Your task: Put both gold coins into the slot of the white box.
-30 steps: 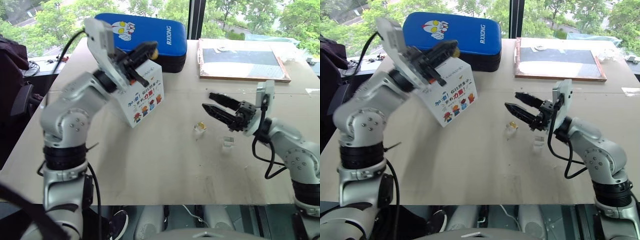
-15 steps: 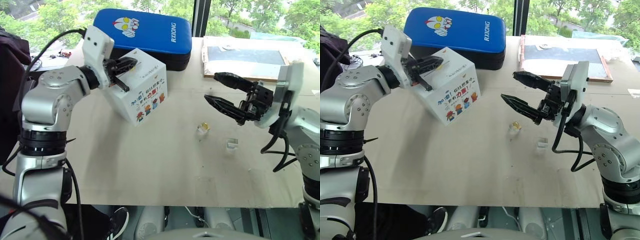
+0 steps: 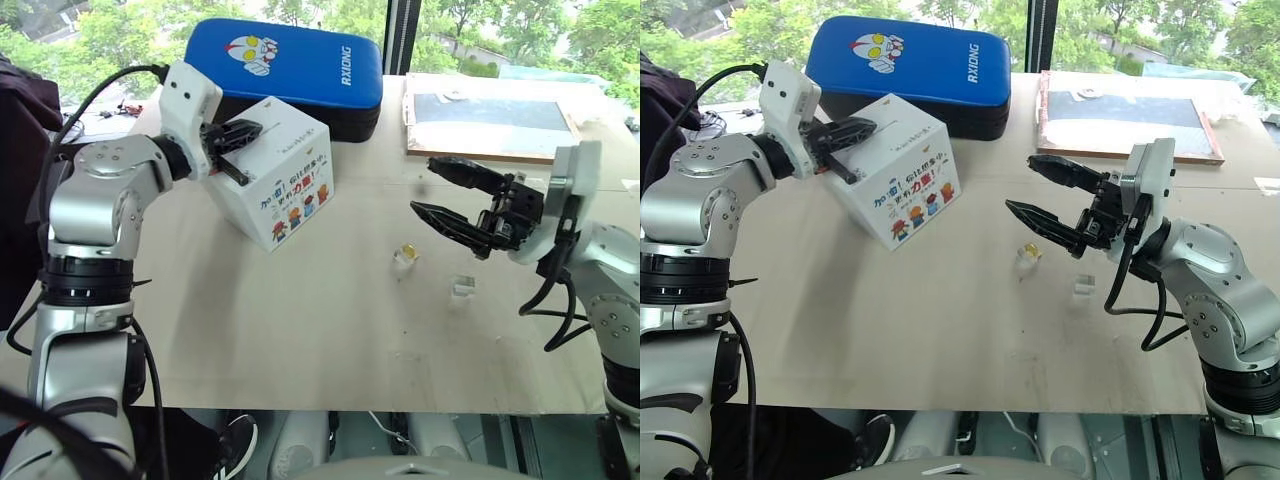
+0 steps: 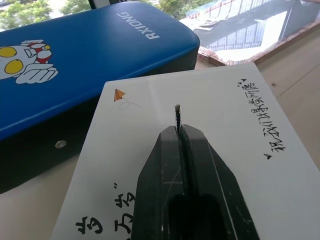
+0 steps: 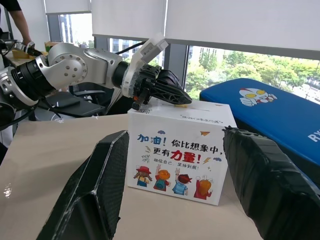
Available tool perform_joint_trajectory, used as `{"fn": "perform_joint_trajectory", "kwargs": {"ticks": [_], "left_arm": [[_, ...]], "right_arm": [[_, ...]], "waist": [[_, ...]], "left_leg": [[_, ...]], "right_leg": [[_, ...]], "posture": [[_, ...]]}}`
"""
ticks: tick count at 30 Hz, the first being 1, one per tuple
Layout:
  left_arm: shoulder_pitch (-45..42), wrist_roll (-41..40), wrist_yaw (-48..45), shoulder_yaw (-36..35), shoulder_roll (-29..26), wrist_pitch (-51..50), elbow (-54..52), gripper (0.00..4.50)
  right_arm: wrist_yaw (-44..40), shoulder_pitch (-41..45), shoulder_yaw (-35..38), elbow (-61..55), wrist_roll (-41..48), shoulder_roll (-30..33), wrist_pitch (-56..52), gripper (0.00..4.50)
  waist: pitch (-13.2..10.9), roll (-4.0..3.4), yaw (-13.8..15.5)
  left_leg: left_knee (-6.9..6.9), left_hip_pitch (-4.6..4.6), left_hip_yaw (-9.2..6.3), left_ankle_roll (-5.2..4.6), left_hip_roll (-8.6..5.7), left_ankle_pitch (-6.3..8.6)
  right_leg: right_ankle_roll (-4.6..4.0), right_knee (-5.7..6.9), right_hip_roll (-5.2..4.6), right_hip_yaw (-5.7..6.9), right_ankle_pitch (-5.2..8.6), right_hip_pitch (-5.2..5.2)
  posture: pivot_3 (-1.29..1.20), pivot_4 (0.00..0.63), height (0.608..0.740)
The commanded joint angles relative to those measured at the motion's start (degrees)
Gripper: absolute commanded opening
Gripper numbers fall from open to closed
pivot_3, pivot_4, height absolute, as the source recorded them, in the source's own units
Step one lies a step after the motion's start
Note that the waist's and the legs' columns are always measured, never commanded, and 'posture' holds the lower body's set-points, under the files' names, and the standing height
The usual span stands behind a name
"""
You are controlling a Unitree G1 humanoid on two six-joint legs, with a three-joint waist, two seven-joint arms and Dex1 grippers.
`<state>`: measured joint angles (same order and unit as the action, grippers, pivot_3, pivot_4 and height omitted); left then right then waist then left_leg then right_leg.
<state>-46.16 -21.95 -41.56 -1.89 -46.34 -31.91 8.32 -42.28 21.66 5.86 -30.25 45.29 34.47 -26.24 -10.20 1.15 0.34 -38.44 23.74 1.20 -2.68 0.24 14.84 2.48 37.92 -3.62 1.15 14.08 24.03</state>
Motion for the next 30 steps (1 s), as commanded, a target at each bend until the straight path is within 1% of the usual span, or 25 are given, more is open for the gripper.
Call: {"fn": "perform_joint_trajectory", "kwargs": {"ticks": [1, 4, 6, 7, 8, 10, 12, 14, 17, 19, 21, 25, 28, 30], "left_arm": [[-0.1, 2.5, -0.8, -0.8, -0.6, 1.7, 1.6, 0.0], [-0.2, 2.8, -1.4, -0.8, 0.2, 1.9, 2.2, 0.0], [-0.5, 3.0, -1.7, -0.8, 0.6, 1.9, 2.4, 0.52], [-0.6, 2.9, -2.1, -0.8, 0.8, 2.3, 2.2, 0.81], [-0.7, 2.9, -2.4, -0.9, 1.0, 2.7, 2.0, 1.2], [-1.0, 3.4, -1.5, -1.5, 1.8, 4.4, 2.0, 2.2], [-1.2, 3.5, 0.6, -3.4, 3.6, 7.4, 2.0, 3.11], [-0.7, 0.6, 0.6, -6.4, 5.5, 8.8, -0.5, 3.11], [0.6, -6.0, -1.2, -10.3, 7.9, 6.4, -6.3, 3.11], [3.6, -12.6, -5.3, -11.7, 7.7, 2.3, -12.6, 3.11], [8.0, -17.9, -10.9, -11.7, 5.3, -1.7, -18.6, 3.11], [15.9, -20.1, -17.8, -10.2, -1.0, -5.6, -24.4, 3.11], [19.2, -17.6, -19.1, -8.8, -4.1, -5.0, -25.3, 3.11], [20.5, -16.3, -20.2, -7.6, -6.0, -4.7, -25.6, 3.18]], "right_arm": [[-0.2, 1.4, 1.6, -0.7, 0.6, -0.2, 0.9, 3.2], [0.2, 1.8, 1.3, -0.7, 0.5, -0.5, 0.9, 3.2], [0.3, 1.9, 1.2, -0.7, 0.4, -0.6, 0.7, 3.28], [0.4, 1.9, 1.2, -0.8, 0.3, -0.7, 0.6, 3.28], [0.5, 1.9, 1.1, -0.8, 0.3, -0.7, 0.5, 3.28], [0.8, 1.6, 0.7, -0.8, -0.6, -0.3, 0.2, 3.28], [2.3, 0.2, -1.7, -0.8, -5.1, 0.7, -0.4, 3.28], [3.9, -1.7, -4.4, -1.1, -8.5, 0.6, -1.1, 3.28], [6.6, -4.1, -7.7, -0.8, -11.6, -0.8, -2.6, 3.28], [8.8, -4.9, -12.9, 0.7, -17.5, -0.8, -4.2, 3.28], [12.4, -4.9, -15.2, 2.8, -20.6, -3.6, -5.3, 3.28], [15.4, -5.1, -16.9, 6.9, -24.6, -8.0, -4.1, 3.28], [16.9, -6.1, -17.5, 9.1, -27.4, -9.4, -4.3, 3.28], [16.9, -6.7, -17.5, 10.1, -28.3, -10.0, -4.8, 2.72]], "waist": [[0.0, -0.01, -0.1], [0.0, -0.02, -0.3], [0.0, -0.01, -0.3], [0.0, -0.01, -0.3], [0.0, -0.01, -0.3], [0.0, -0.01, -0.2], [0.0, -0.01, -0.1], [0.0, 0.03, 0.2], [0.0, 0.03, 0.3], [0.0, 0.03, 0.0], [0.0, 0.03, -0.4], [0.0, 0.01, -1.1], [0.0, 0.01, -1.1], [0.0, 0.03, -0.8]], "left_leg": [[0.0, -0.02, 0.0, -0.02, 0.0, 0.01], [-0.01, -0.04, -0.02, -0.03, 0.01, 0.01], [-0.04, -0.05, -0.03, -0.04, 0.01, 0.02], [-0.05, -0.04, -0.04, -0.05, 0.01, 0.02], [-0.07, -0.04, -0.03, -0.06, 0.01, 0.03], [-0.12, -0.03, -0.04, -0.06, 0.01, 0.03], [-0.15, -0.02, -0.03, -0.06, 0.0, 0.03], [-0.18, 0.01, -0.04, -0.05, 0.0, 0.02], [-0.22, 0.09, -0.09, 0.07, 0.01, -0.04], [-0.23, 0.11, -0.08, 0.08, 0.01, -0.05], [-0.22, 0.07, -0.05, 0.09, 0.01, -0.05], [-0.21, -0.02, -0.06, 0.1, 0.04, -0.06], [-0.21, -0.07, -0.08, 0.1, 0.05, -0.06], [-0.22, -0.04, -0.11, 0.08, 0.04, -0.05]], "right_leg": [[0.0, 0.02, 0.0, 0.0, 0.0, 0.0], [-0.01, 0.08, 0.02, 0.01, 0.0, 0.0], [-0.01, 0.1, 0.01, 0.02, -0.01, -0.02], [-0.01, 0.11, 0.02, 0.03, -0.01, -0.02], [-0.01, 0.1, 0.01, 0.03, -0.01, -0.04], [0.0, 0.08, 0.0, 0.03, -0.01, -0.08], [0.0, 0.07, -0.01, 0.04, -0.01, -0.09], [0.0, 0.07, -0.02, 0.05, -0.01, -0.09], [0.0, 0.04, -0.04, 0.07, -0.01, -0.08], [0.0, 0.04, -0.08, 0.0, -0.01, -0.07], [0.0, 0.03, -0.08, -0.09, -0.01, -0.08], [-0.01, 0.12, -0.01, -0.16, -0.01, -0.08], [-0.02, 0.14, 0.06, -0.17, -0.01, -0.11], [-0.02, 0.14, 0.06, -0.14, -0.01, -0.11]], "posture": [[0.0, 0.15, 0.74], [0.0, 0.15, 0.74], [0.0, 0.15, 0.74], [0.0, 0.15, 0.74], [0.0, 0.15, 0.74], [0.0, 0.15, 0.74], [0.0, 0.15, 0.74], [0.0, 0.15, 0.74], [0.0, 0.15, 0.74], [0.0, 0.15, 0.74], [0.0, 0.15, 0.74], [0.0, 0.15, 0.74], [0.0, 0.15, 0.74], [0.0, 0.15, 0.74]]}}
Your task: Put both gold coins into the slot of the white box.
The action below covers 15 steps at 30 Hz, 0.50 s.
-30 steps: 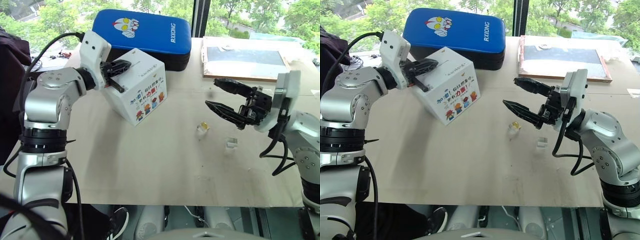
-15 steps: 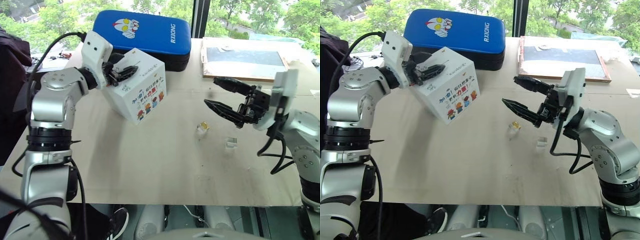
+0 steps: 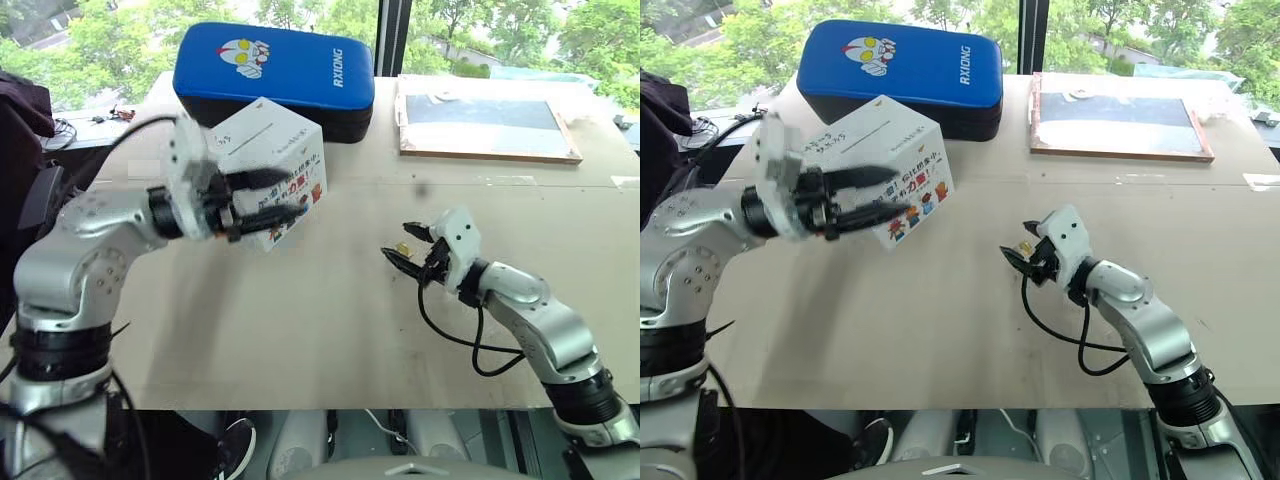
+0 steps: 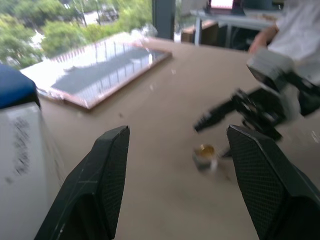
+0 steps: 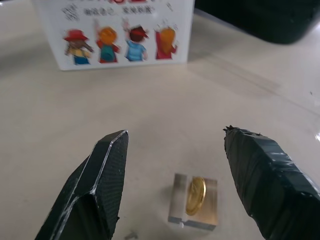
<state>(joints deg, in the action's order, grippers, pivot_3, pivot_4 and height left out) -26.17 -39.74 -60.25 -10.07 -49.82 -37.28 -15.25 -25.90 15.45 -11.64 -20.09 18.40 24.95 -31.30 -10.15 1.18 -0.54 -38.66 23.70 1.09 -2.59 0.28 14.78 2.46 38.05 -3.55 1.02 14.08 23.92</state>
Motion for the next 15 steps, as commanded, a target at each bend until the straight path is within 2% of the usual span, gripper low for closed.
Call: {"fn": "perform_joint_trajectory", "kwargs": {"ticks": [1, 6, 15], "left_arm": [[1.2, 2.3, -2.2, 1.3, -3.3, 1.0, -2.2, 3.18], [1.9, 5.4, -4.1, 4.4, -5.9, 1.8, -2.4, 3.18], [2.2, 7.2, -6.2, 6.8, -6.9, 1.5, -3.5, 3.18]], "right_arm": [[0.8, -0.6, -0.1, 0.3, -2.0, -0.8, 0.1, 2.46], [0.9, -0.8, 0.5, 1.0, -2.7, -2.2, -0.6, 0.14], [0.3, -1.9, 1.7, 0.3, -2.6, -2.4, -1.5, 0.06]], "waist": [[0.0, 0.0, 0.1], [0.0, 0.04, 0.0], [0.0, 0.04, -0.1]], "left_leg": [[-0.01, 0.01, -0.01, -0.01, 0.0, 0.01], [-0.02, 0.0, 0.09, -0.01, -0.06, 0.01], [-0.02, -0.02, 0.05, -0.12, -0.01, 0.07]], "right_leg": [[0.0, -0.03, 0.0, 0.01, 0.0, -0.01], [0.01, -0.05, -0.02, 0.04, 0.0, -0.02], [0.01, -0.01, 0.04, 0.06, 0.0, -0.01]], "posture": [[0.0, 0.15, 0.74], [0.0, 0.15, 0.74], [0.0, 0.15, 0.74]]}}
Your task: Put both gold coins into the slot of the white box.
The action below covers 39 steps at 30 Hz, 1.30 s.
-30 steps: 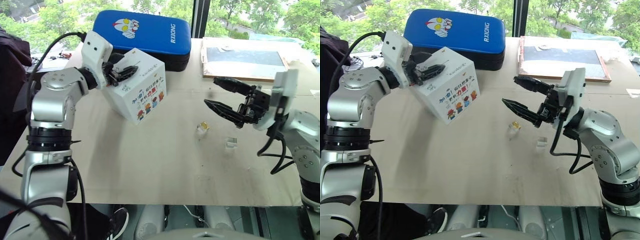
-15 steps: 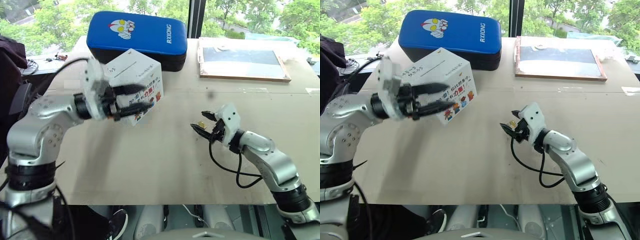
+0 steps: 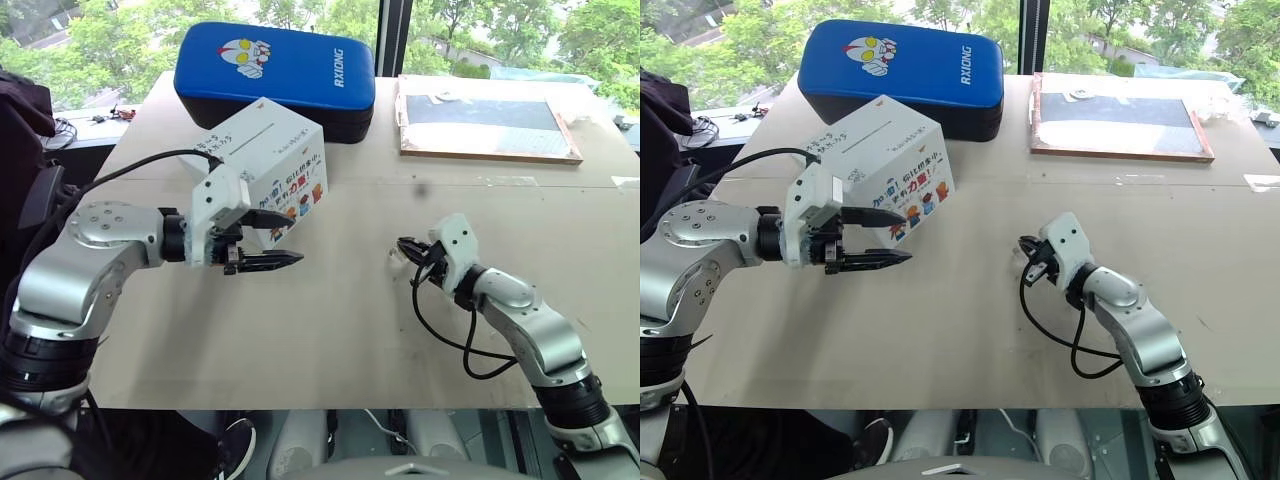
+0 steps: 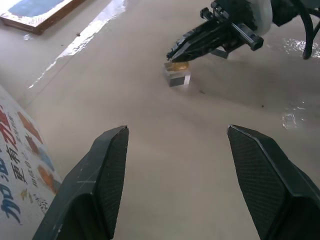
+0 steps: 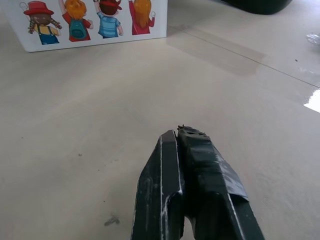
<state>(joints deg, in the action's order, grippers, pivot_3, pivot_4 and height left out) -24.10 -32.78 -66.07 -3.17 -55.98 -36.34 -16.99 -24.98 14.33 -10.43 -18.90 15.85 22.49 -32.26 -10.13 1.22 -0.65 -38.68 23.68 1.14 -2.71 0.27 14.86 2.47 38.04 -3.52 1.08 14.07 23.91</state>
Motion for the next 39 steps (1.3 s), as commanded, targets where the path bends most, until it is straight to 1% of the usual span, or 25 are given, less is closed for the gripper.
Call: {"fn": "perform_joint_trajectory", "kwargs": {"ticks": [1, 10, 14, 20, 25, 26, 28, 29, 30, 32, 39], "left_arm": [[-0.1, 0.2, -0.3, 0.0, -0.6, 0.4, -1.8, 3.18], [-1.0, 0.5, -0.3, 0.9, -0.3, 0.5, -1.6, 3.18], [-1.2, -1.0, 0.2, 0.2, 1.4, 0.1, -1.5, 3.18], [-1.0, -4.4, 1.5, -0.9, 5.1, -1.6, -1.7, 3.18], [-0.3, -4.5, 2.3, -0.8, 6.2, -1.7, -1.8, 3.18], [-0.2, -4.5, 2.2, -0.9, 6.1, -1.7, -1.9, 3.18], [0.0, -4.5, 2.2, -1.1, 5.9, -1.6, -1.9, 3.18], [0.0, -4.4, 2.2, -1.1, 5.9, -1.6, -1.9, 3.18], [0.0, -4.1, 2.1, -1.0, 5.7, -1.4, -1.8, 3.18], [0.3, -3.9, 2.0, -0.9, 5.6, -1.2, -1.7, 3.18], [0.7, -3.4, 1.7, -1.0, 5.2, -0.6, -1.5, 3.18]], "right_arm": [[-0.6, -0.7, 0.7, -1.0, 0.1, 0.0, -0.7, 0.06], [-0.9, -0.9, 1.6, -1.8, 1.0, -0.9, -2.0, 0.06], [0.7, 0.6, 6.0, -3.9, 6.3, -5.6, -3.8, 0.06], [2.3, 2.4, 10.1, -6.7, 12.5, -9.1, -7.6, 0.06], [0.5, 0.5, 8.5, -6.2, 10.2, -4.9, -7.9, 0.06], [0.1, 0.1, 8.1, -6.1, 9.9, -4.2, -7.6, 0.58], [1.1, -0.5, 7.9, -5.4, 8.6, -3.7, -6.6, 1.26], [1.1, -0.6, 7.6, -5.0, 7.9, -3.4, -6.1, 1.8], [0.7, -0.7, 7.0, -4.5, 6.9, -2.8, -5.7, 2.22], [0.5, -0.9, 6.2, -3.5, 5.8, -2.4, -5.5, 2.22], [0.0, -0.9, 5.8, -2.1, 6.1, -3.4, -6.9, 2.22]], "waist": [[0.0, 0.0, 0.0], [0.0, 0.0, 0.0], [0.0, 0.0, 0.0], [0.0, -0.01, 0.0], [0.0, -0.01, 0.1], [0.0, 0.0, 0.0], [0.0, -0.01, 0.0], [0.0, -0.01, -0.1], [0.0, -0.01, -0.2], [0.0, -0.01, -0.2], [0.0, 0.0, -0.1]], "left_leg": [[0.0, 0.0, 0.0, -0.01, 0.0, 0.0], [0.0, -0.01, 0.0, -0.08, 0.0, 0.04], [0.0, 0.0, -0.01, -0.08, 0.0, 0.04], [-0.02, 0.02, -0.01, -0.01, -0.01, 0.01], [-0.01, 0.02, -0.02, -0.02, -0.01, 0.01], [-0.02, 0.01, -0.02, -0.02, -0.02, 0.01], [-0.02, 0.02, -0.01, -0.02, -0.02, 0.01], [-0.02, 0.02, 0.0, -0.05, -0.02, 0.03], [-0.01, 0.01, 0.0, -0.06, -0.02, 0.04], [-0.01, -0.02, 0.01, -0.08, -0.02, 0.05], [-0.02, -0.01, 0.01, -0.06, -0.01, 0.04]], "right_leg": [[0.0, 0.0, 0.0, 0.0, 0.0, 0.0], [0.0, 0.01, 0.0, 0.03, 0.0, 0.0], [0.0, 0.02, 0.0, 0.04, 0.0, 0.0], [0.01, 0.01, -0.03, 0.03, -0.01, 0.0], [0.0, 0.03, -0.02, 0.04, 0.0, 0.0], [0.0, 0.02, -0.03, 0.04, 0.0, 0.0], [0.01, 0.01, -0.02, 0.04, 0.0, 0.0], [0.01, 0.02, -0.02, 0.04, 0.0, 0.0], [0.0, 0.03, -0.01, 0.02, 0.0, 0.0], [0.0, 0.06, 0.0, 0.01, 0.0, 0.0], [0.0, 0.05, -0.01, 0.01, 0.0, 0.0]], "posture": [[0.0, 0.15, 0.74], [0.0, 0.15, 0.74], [0.0, 0.15, 0.74], [0.0, 0.15, 0.74], [0.0, 0.15, 0.74], [0.0, 0.15, 0.74], [0.0, 0.15, 0.74], [0.0, 0.15, 0.74], [0.0, 0.15, 0.74], [0.0, 0.15, 0.74], [0.0, 0.15, 0.74]]}}
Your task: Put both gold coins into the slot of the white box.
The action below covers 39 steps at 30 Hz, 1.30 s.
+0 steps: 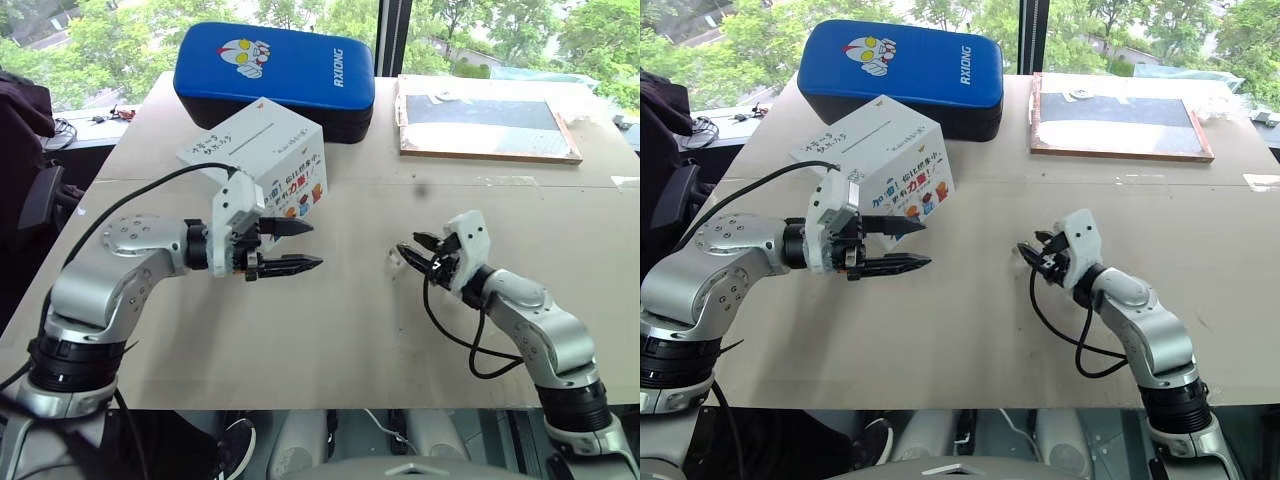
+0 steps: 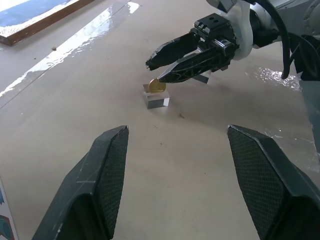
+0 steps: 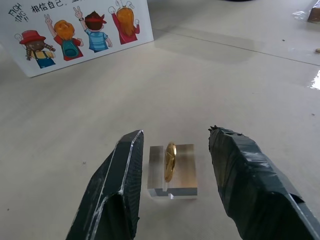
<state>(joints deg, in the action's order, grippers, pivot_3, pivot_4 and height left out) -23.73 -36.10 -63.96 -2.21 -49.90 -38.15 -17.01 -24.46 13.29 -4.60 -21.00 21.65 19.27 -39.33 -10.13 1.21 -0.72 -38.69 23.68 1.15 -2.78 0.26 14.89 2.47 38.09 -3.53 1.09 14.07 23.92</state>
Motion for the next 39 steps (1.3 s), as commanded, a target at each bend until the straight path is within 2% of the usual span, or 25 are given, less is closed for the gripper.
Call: {"fn": "perform_joint_trajectory", "kwargs": {"ticks": [1, 2, 5, 8, 13, 17, 23, 30, 35, 39], "left_arm": [[0.3, 0.0, -0.4, -1.9, -0.9, 1.3, -1.4, 3.18], [0.4, 0.0, -0.5, -1.9, -1.0, 1.3, -1.3, 3.18], [0.5, 0.1, -0.7, -2.0, -1.2, 1.6, -1.1, 3.18], [0.8, 0.2, -0.8, -2.0, -1.4, 1.9, -1.0, 3.18], [1.0, -0.2, -0.5, -2.1, -0.4, 2.1, -0.6, 3.18], [0.0, -4.4, 3.0, -4.3, 4.5, -0.1, 0.7, 3.18], [-3.6, -20.3, 20.9, -9.8, 25.0, -5.8, 0.6, 3.18], [-3.6, -31.3, 33.6, -12.0, 37.5, -6.5, -0.4, 3.18], [-3.6, -37.3, 37.7, -12.4, 41.2, -6.3, -1.1, 3.18], [-3.0, -36.5, 37.4, -9.3, 40.1, -7.4, -1.8, 3.18]], "right_arm": [[-0.6, 0.1, -0.1, 0.1, 0.5, -0.3, -0.1, 2.22], [-1.0, -0.1, -0.2, 0.0, 0.7, -0.2, -0.4, 2.22], [-1.1, -0.1, -0.2, -0.2, 1.1, -0.2, -1.2, 1.42], [-1.2, -0.1, -0.1, -0.5, 1.1, -0.2, -1.1, 0.06], [-0.3, 0.6, 3.0, -1.5, 4.7, -3.1, -1.7, 0.06], [2.0, 2.4, 8.0, -3.7, 13.2, -8.5, -4.4, 0.06], [8.0, 7.6, 14.7, -7.6, 33.6, -17.3, -8.9, 0.06], [15.0, 10.7, 16.0, -8.8, 48.4, -18.5, -9.4, 0.06], [16.2, 10.3, 14.5, -9.5, 52.1, -16.6, -8.5, 0.06], [16.4, 9.8, 13.1, -10.1, 53.4, -15.6, -7.7, 0.06]], "waist": [[0.0, 0.0, 0.0], [0.0, 0.0, 0.0], [0.0, 0.0, 0.0], [0.0, 0.0, 0.0], [0.0, 0.0, 0.0], [0.0, 0.0, 0.1], [0.0, 0.0, 0.3], [0.0, -0.02, 0.0], [0.0, -0.03, 0.0], [0.0, -0.02, 0.0]], "left_leg": [[0.0, 0.0, 0.0, -0.01, 0.0, 0.0], [0.0, 0.0, 0.0, -0.01, 0.0, 0.0], [0.0, 0.0, -0.02, 0.0, 0.0, 0.0], [0.0, 0.0, -0.02, -0.01, 0.0, 0.0], [0.0, 0.0, -0.02, -0.01, 0.0, 0.01], [-0.01, 0.01, -0.03, 0.0, 0.0, 0.0], [-0.22, 0.05, -0.22, 0.04, 0.01, -0.02], [-0.32, 0.0, -0.22, -0.02, -0.03, 0.01], [-0.43, 0.0, -0.2, -0.06, -0.05, 0.03], [-0.48, -0.02, -0.18, -0.08, -0.06, 0.04]], "right_leg": [[0.0, -0.01, 0.0, 0.0, 0.0, 0.0], [0.0, -0.01, 0.0, 0.0, 0.0, 0.0], [0.0, 0.0, 0.0, 0.01, 0.0, 0.0], [0.0, 0.0, 0.0, 0.01, 0.0, 0.0], [0.0, 0.0, 0.0, 0.0, 0.0, 0.0], [0.0, 0.01, -0.01, 0.0, 0.0, 0.0], [0.02, 0.05, -0.09, 0.01, -0.02, -0.13], [0.05, 0.19, -0.12, -0.02, -0.05, -0.17], [0.05, 0.29, -0.1, -0.04, -0.05, -0.17], [0.05, 0.36, -0.07, -0.07, -0.05, -0.17]], "posture": [[0.0, 0.15, 0.74], [0.0, 0.15, 0.74], [0.0, 0.15, 0.74], [0.0, 0.15, 0.74], [0.0, 0.15, 0.74], [0.0, 0.15, 0.74], [0.0, 0.15, 0.74], [0.0, 0.15, 0.74], [0.0, 0.15, 0.74], [0.0, 0.15, 0.74]]}}
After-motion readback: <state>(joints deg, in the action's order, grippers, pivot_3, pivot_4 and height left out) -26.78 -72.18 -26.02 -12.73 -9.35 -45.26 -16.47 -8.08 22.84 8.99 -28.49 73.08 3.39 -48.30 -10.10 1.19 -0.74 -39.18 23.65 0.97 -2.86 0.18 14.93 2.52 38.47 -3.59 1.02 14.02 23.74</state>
